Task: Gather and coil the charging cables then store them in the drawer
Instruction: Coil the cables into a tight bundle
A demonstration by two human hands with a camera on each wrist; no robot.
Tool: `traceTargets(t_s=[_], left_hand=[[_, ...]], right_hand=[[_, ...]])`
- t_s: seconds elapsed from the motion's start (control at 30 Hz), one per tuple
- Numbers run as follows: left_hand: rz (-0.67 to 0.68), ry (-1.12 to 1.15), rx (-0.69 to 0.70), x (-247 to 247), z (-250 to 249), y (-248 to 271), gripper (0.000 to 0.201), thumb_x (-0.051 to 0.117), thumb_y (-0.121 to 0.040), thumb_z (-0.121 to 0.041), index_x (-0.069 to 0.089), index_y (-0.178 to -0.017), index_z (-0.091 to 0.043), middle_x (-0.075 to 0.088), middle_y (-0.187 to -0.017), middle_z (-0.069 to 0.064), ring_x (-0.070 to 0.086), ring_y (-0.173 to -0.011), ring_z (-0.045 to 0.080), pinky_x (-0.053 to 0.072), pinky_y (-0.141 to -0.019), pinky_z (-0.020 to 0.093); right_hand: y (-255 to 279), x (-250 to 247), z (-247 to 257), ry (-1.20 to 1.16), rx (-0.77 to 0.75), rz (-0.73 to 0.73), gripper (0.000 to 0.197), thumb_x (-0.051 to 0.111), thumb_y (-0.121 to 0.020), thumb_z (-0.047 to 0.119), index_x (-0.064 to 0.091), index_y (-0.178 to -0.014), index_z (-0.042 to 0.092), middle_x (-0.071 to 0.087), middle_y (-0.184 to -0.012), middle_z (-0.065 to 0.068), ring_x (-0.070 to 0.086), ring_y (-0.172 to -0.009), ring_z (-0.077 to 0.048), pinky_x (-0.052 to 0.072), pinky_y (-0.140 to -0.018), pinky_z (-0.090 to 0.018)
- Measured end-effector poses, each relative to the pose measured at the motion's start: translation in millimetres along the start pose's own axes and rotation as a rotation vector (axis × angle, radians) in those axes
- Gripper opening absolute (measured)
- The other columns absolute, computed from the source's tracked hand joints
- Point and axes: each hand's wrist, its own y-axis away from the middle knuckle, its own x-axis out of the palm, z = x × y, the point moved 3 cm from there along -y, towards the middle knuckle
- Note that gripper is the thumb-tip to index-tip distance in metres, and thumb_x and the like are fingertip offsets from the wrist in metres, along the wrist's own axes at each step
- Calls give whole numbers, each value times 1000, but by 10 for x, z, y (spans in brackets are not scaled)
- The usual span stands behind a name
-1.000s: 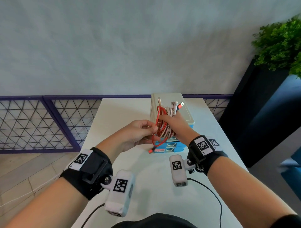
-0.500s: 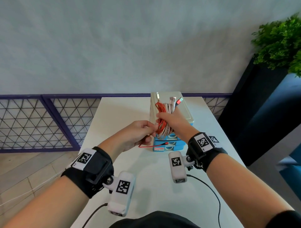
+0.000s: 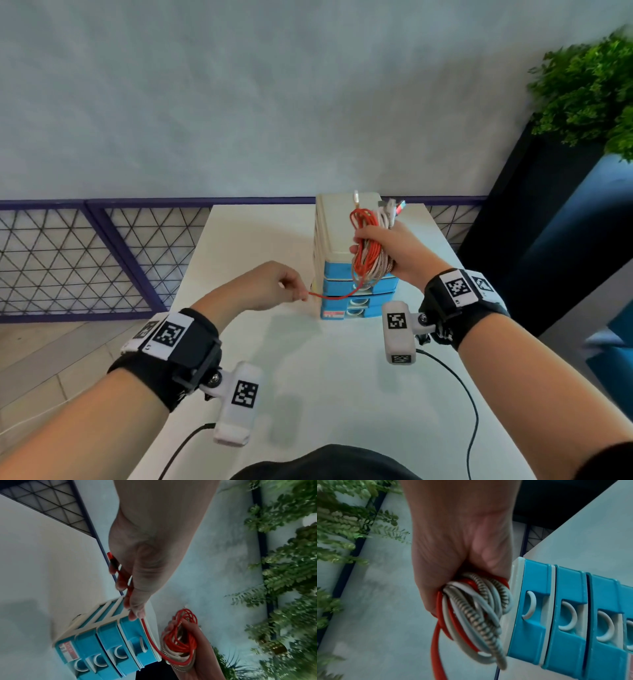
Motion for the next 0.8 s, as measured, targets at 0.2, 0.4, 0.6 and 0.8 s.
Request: traceTargets(t_s=[0.2,0.4,0.6,0.8], left_hand=[[-241,65,129,-86,-255,-158,7,70,-82,-21,72,-81,-14,64,-74,-6,57,-75,14,45,-74,30],[-275,113,16,-85,-253,-178,21,63,-87,-31,67,-83,-11,63,-68,-5,53,-58,11,37,-52,21],[-43,578,-203,-46,-168,-72,20,46,-97,-16,63,-94,-8,61,-73,3,59,-55,14,47,-49,20],[-133,864,-178,-21,-239,-98,8,61,-90,-19,68,-92,-14,75,-87,2,70,-80,14,53,-86,32]], right_hand=[[123,339,-91,259,84,233,12,67,-84,4,62,-95,4,69,-81,-14,69,-69,-21,59,-66,-31],[142,442,-183,272,97,301,18,63,-83,-1,61,-100,2,69,-82,-12,71,-76,-21,58,-75,-37],[46,330,-228,543,40,-32,11,68,-77,5,59,-84,8,69,-74,-9,70,-63,-19,59,-62,-31],[4,394,-284,176,-16,124,58,72,-80,45,59,-107,-4,68,-92,-17,69,-86,-30,57,-85,-43]])
